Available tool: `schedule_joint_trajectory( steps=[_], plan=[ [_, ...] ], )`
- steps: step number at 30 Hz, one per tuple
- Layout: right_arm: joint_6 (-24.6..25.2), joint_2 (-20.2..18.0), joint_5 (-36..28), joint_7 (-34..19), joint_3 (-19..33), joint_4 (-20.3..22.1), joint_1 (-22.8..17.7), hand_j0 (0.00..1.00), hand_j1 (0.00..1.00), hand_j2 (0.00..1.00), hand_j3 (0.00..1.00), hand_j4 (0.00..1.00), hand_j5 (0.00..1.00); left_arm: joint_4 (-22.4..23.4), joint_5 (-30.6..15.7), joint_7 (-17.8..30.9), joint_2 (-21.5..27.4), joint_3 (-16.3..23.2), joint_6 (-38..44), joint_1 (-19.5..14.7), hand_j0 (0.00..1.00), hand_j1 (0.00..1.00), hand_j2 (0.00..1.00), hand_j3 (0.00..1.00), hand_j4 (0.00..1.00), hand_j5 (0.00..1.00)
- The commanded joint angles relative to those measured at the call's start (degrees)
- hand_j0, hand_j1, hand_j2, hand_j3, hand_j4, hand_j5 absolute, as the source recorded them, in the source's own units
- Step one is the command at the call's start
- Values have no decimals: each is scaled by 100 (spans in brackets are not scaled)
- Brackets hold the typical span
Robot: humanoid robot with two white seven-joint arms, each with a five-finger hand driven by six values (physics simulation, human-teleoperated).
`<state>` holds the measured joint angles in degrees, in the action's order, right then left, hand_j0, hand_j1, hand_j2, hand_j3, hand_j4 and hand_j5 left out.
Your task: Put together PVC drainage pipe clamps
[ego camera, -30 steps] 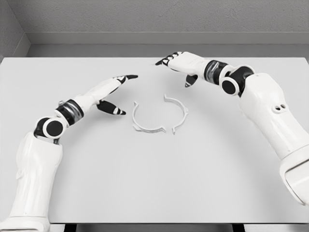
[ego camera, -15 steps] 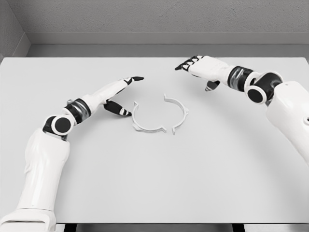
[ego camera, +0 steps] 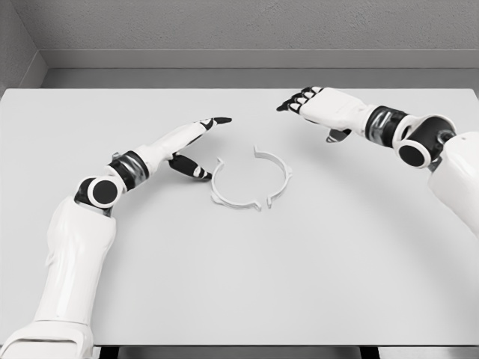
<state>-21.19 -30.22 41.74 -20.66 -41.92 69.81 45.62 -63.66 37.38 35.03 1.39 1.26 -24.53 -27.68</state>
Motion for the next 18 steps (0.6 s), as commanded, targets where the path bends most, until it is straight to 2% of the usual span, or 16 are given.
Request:
schedule_joint_trajectory(
  steps=[1,4,6,8,11,14,16,18],
  plan=[
    [10,-36,-16,18,9,23,0,100,100,100,100,100,100,-6,-46,-3,28,-38,10,-9,100,100,100,100,100,100],
    [10,-81,-16,18,-9,23,9,100,100,100,100,100,100,-76,-125,-3,116,-64,-34,35,100,100,100,100,100,100],
    [1,-89,-16,18,-26,23,9,100,100,100,100,100,100,-243,-248,-3,353,-108,-61,132,100,100,100,100,100,100],
    [-7,-89,-16,9,-35,23,9,100,100,100,100,100,100,-911,-477,-3,494,-108,-69,509,100,100,100,100,100,100],
    [-7,-177,-16,-8,-44,23,18,100,100,100,100,100,100,-1807,-521,-3,511,-354,-78,1089,100,100,100,100,100,100],
    [-7,-291,-8,-8,-53,23,26,100,100,100,100,100,100,-2282,-775,-3,670,-372,-288,1406,100,100,100,100,100,100],
    [-8,-537,-16,18,-53,111,18,100,100,100,100,100,100,-2353,-881,-3,678,-372,-500,1468,100,100,100,100,100,100],
    [-7,-985,-16,35,-44,638,-132,100,100,100,100,100,100,-2432,-881,-3,670,-363,-553,1494,100,100,100,100,100,100]
  ],
)
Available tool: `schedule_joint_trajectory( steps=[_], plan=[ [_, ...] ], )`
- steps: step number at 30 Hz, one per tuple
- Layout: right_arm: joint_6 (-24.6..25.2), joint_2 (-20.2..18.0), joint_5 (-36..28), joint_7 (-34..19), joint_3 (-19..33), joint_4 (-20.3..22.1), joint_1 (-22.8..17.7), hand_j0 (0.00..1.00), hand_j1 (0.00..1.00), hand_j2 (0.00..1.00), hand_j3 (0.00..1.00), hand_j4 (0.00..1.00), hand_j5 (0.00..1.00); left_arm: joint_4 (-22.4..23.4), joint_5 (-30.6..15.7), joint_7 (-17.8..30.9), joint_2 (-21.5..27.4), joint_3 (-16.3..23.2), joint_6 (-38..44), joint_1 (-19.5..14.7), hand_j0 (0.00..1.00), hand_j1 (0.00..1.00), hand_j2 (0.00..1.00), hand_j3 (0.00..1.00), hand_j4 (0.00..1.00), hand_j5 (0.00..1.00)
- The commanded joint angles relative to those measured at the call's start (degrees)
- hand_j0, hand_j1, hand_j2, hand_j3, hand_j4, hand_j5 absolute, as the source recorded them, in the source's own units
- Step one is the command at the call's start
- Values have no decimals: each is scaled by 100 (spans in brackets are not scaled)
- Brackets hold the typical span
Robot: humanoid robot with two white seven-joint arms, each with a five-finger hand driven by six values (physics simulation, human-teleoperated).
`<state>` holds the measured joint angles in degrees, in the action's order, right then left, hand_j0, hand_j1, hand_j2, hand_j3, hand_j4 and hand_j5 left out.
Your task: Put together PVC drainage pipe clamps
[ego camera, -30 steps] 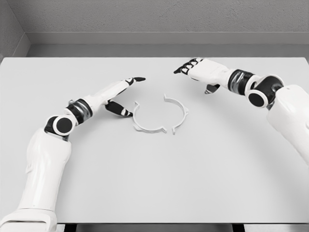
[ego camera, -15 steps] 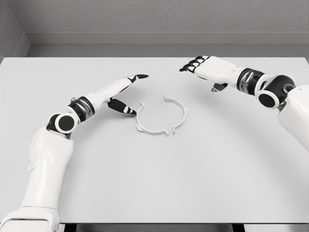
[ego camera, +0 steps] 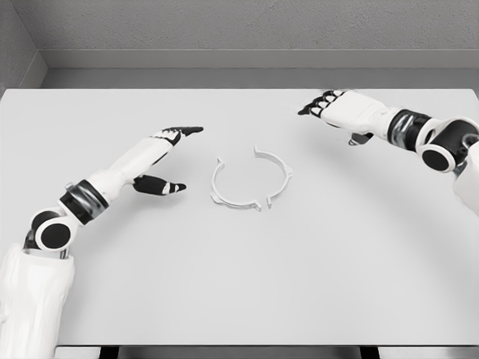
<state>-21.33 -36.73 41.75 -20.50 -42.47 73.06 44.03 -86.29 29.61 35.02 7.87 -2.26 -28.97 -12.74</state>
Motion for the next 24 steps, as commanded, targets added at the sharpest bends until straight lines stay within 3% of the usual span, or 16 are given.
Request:
schedule_joint_trajectory(
  steps=[1,4,6,8,11,24],
  plan=[
    [14,-388,-18,20,28,393,0,100,100,100,100,100,100,-169,-105,-2,31,-2,-144,0,100,100,100,100,100,100],
    [14,-493,-35,11,72,410,0,100,100,100,100,100,100,-107,-26,-2,22,68,-162,-9,100,100,100,100,100,100],
    [14,-572,-228,11,63,454,0,100,100,100,100,100,100,68,10,-2,13,393,-126,-70,100,100,100,100,100,100],
    [23,-634,-343,-15,54,718,-18,100,100,100,100,100,100,297,18,-2,4,551,-109,-149,100,100,100,100,100,100],
    [32,-625,-343,-33,63,718,-18,100,100,100,100,100,100,543,27,-2,4,754,-100,-281,100,100,100,100,100,100],
    [41,-642,-334,-33,54,709,-18,100,100,100,100,100,100,842,27,-2,-39,956,-100,-448,100,100,100,100,100,100]
  ],
)
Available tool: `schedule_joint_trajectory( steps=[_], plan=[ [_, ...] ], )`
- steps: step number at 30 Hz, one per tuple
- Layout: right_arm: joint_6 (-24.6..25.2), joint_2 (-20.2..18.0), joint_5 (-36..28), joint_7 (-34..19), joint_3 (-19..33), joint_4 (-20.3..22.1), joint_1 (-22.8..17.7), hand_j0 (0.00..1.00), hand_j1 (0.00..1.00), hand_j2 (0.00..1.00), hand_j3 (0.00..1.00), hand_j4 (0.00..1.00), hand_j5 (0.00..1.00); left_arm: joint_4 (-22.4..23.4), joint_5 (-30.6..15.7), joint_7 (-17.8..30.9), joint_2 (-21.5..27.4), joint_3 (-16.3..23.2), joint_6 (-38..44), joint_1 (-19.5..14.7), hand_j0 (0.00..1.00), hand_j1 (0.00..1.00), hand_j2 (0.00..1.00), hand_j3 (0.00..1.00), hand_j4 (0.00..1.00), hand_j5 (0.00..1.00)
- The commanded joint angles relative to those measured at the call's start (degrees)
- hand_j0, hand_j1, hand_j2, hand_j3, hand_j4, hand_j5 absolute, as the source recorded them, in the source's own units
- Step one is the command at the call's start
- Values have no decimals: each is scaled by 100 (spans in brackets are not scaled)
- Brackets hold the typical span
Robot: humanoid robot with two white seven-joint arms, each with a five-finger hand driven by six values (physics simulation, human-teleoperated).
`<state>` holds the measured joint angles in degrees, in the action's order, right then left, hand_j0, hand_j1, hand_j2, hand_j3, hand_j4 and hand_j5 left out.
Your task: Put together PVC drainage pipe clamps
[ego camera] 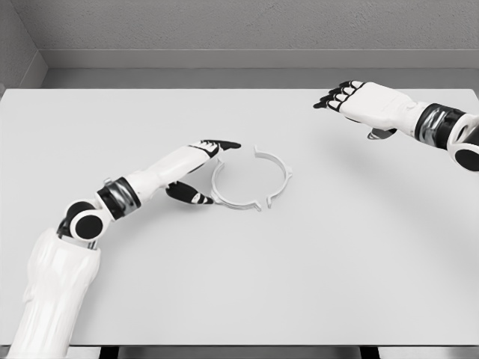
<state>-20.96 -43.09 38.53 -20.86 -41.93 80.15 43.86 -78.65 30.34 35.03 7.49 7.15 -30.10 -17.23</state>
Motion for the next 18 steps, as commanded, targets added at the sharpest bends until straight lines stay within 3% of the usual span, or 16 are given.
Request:
schedule_joint_trajectory(
  steps=[1,18],
  plan=[
    [-4,-16,-21,3,1,1,0,100,100,100,100,100,100,87,-46,-3,-11,23,21,0,100,100,100,100,100,100],
    [4,-59,-21,3,1,10,-9,100,100,100,100,100,100,526,33,-3,-99,84,21,-272,100,100,100,100,100,100]
  ],
)
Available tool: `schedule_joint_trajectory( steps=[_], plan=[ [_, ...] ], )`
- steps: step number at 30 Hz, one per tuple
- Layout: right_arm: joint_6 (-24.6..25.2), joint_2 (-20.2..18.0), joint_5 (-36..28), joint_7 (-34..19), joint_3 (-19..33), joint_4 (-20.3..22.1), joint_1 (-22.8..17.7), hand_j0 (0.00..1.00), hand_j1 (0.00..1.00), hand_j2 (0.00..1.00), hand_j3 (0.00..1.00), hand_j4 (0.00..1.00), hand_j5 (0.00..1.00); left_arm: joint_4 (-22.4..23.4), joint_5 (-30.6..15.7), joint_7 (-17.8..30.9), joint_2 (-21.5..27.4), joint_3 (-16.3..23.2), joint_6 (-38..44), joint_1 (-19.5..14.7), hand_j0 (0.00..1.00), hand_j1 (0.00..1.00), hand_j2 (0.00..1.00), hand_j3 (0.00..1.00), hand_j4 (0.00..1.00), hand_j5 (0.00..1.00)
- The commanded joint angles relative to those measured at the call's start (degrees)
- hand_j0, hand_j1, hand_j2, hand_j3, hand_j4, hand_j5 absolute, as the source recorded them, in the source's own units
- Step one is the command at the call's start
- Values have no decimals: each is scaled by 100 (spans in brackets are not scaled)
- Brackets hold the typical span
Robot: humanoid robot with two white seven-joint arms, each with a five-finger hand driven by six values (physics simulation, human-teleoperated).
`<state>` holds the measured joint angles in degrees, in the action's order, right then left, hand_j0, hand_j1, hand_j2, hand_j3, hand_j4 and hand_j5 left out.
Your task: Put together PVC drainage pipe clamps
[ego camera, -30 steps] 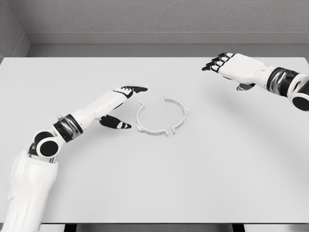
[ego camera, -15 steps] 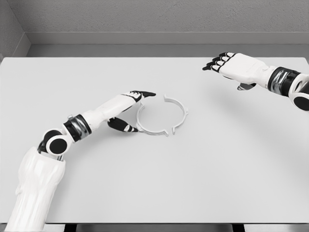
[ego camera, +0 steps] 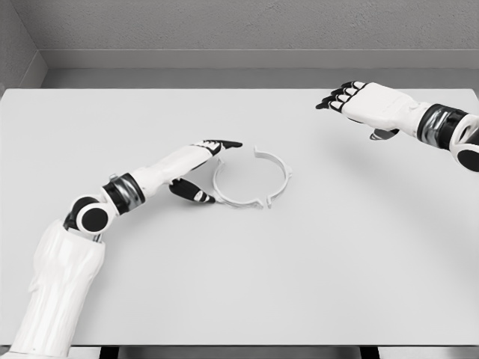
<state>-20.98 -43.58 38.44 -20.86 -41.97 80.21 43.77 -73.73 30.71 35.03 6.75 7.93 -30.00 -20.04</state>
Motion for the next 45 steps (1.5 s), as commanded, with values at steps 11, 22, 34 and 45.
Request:
schedule_joint_trajectory(
  steps=[11,22,34,45],
  plan=[
    [-2,-81,-12,3,14,21,-18,100,100,100,100,100,100,52,84,-3,-68,-63,12,-44,100,100,100,100,100,100],
    [-11,-81,-12,3,23,30,-44,100,100,100,100,100,100,517,84,-3,-59,-125,29,-422,100,100,100,100,100,100],
    [-11,-195,-12,3,14,152,-79,100,100,100,100,100,100,984,84,-3,-86,-46,143,-712,100,100,100,100,100,100],
    [-2,-327,-3,20,14,170,-88,100,100,100,100,100,100,1036,137,-3,-253,-2,143,-773,100,100,100,100,100,100]
  ],
)
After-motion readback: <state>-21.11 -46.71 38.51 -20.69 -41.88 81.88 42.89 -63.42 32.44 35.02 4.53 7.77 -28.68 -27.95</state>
